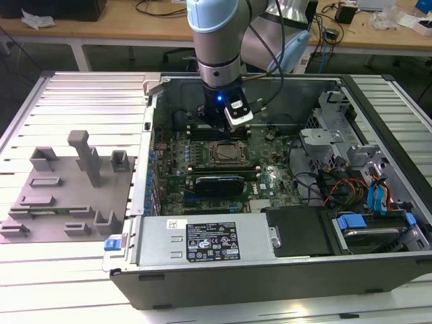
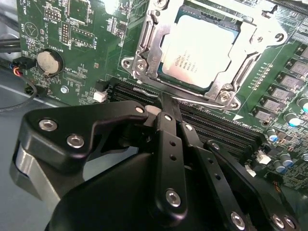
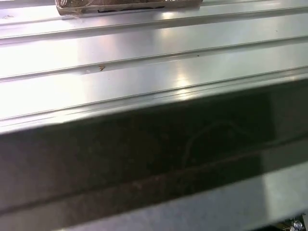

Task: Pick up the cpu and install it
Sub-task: 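Install the first cpu locking lever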

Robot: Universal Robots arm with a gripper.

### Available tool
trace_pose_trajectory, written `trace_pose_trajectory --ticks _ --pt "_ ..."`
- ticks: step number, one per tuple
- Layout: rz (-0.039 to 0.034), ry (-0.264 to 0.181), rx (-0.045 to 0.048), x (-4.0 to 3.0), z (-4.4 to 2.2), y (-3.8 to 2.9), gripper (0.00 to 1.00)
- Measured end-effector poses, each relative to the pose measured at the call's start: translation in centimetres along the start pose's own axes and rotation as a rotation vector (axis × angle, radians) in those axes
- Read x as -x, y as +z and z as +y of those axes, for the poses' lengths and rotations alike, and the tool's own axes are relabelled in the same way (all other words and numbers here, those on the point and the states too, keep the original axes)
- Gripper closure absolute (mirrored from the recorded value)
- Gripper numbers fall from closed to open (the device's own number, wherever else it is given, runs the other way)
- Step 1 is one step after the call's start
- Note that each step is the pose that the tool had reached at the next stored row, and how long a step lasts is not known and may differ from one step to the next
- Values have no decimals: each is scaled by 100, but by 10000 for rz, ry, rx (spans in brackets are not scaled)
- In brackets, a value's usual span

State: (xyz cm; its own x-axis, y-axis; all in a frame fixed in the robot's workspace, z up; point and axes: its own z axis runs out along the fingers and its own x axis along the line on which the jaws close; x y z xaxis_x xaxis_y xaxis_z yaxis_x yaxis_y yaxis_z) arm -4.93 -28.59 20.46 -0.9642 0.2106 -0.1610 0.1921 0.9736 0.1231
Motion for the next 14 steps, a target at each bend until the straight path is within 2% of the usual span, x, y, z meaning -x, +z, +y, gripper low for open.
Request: trace_pose_trajectory --ticks 3,9,14 --pt "-51 18 -26 -18 -3 10 89" --pt "-229 34 -125 -41 -12 53 89" --pt "-246 48 -130 -40 -13 66 89"
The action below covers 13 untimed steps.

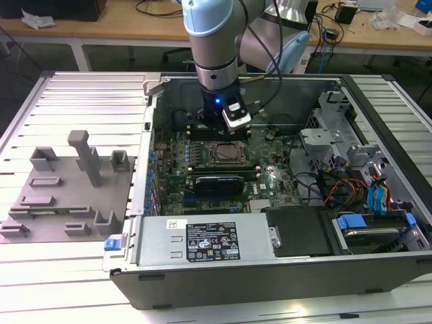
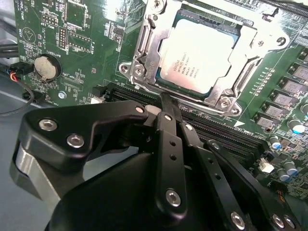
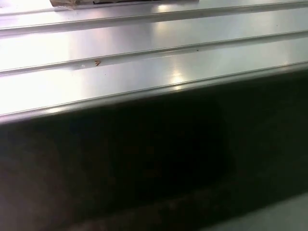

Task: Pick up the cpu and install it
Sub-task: 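Install the first cpu locking lever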

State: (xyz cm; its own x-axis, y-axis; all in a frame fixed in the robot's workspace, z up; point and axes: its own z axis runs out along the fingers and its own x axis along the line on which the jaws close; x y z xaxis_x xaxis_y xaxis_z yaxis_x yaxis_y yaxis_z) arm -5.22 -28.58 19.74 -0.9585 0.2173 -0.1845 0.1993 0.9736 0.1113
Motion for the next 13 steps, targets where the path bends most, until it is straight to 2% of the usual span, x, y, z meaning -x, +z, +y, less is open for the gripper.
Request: trace_pose_trajectory --ticks 5,13 --pt "-6 30 -3 66 13 18 89" --pt "-7 35 -2 71 0 18 89"
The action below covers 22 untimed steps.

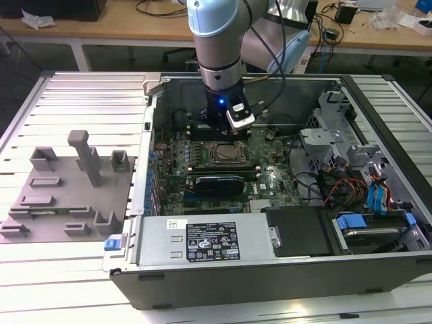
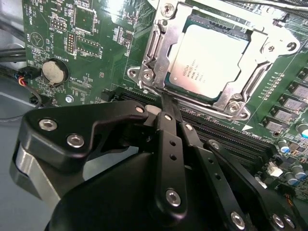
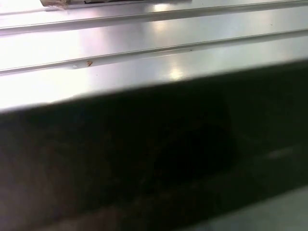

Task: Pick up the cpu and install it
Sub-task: 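Install the first cpu locking lever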

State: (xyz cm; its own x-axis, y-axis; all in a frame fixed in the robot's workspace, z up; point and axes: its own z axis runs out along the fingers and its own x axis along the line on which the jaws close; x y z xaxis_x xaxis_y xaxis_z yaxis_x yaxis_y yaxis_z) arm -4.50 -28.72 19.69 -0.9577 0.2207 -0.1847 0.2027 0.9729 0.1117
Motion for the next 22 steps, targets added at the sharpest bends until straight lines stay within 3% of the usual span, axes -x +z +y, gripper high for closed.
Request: trace_pose_trajectory --ticks 12,16,22 --pt "0 2 0 4 -18 -1 89" --pt "19 27 106 3 -18 -2 89" --pt "21 29 123 8 -15 -21 89"
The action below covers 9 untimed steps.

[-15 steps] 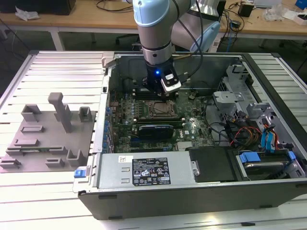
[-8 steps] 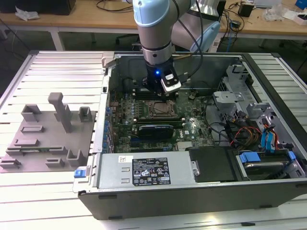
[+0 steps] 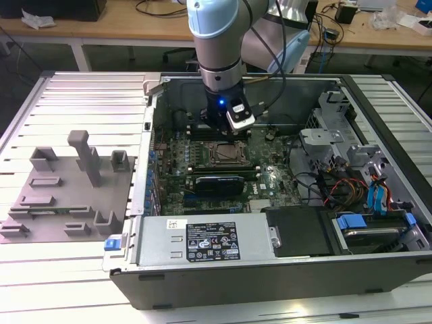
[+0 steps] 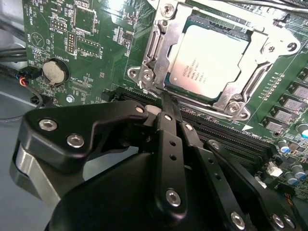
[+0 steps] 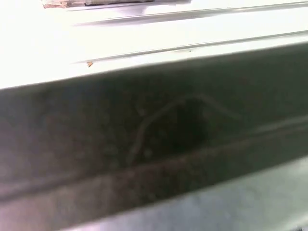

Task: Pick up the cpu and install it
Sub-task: 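Install the first cpu locking lever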

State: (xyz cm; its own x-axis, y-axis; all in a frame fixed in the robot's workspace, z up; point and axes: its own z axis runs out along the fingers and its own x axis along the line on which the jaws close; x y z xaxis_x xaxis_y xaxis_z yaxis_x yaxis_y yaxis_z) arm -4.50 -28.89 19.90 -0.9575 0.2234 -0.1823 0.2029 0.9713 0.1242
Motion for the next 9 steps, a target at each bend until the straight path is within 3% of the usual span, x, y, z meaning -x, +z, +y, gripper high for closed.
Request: trace_pose_trajectory --ticks 7,9 --pt "-3 -3 -15 16 11 -84 89" --pt "-17 -12 -141 16 11 -87 89"
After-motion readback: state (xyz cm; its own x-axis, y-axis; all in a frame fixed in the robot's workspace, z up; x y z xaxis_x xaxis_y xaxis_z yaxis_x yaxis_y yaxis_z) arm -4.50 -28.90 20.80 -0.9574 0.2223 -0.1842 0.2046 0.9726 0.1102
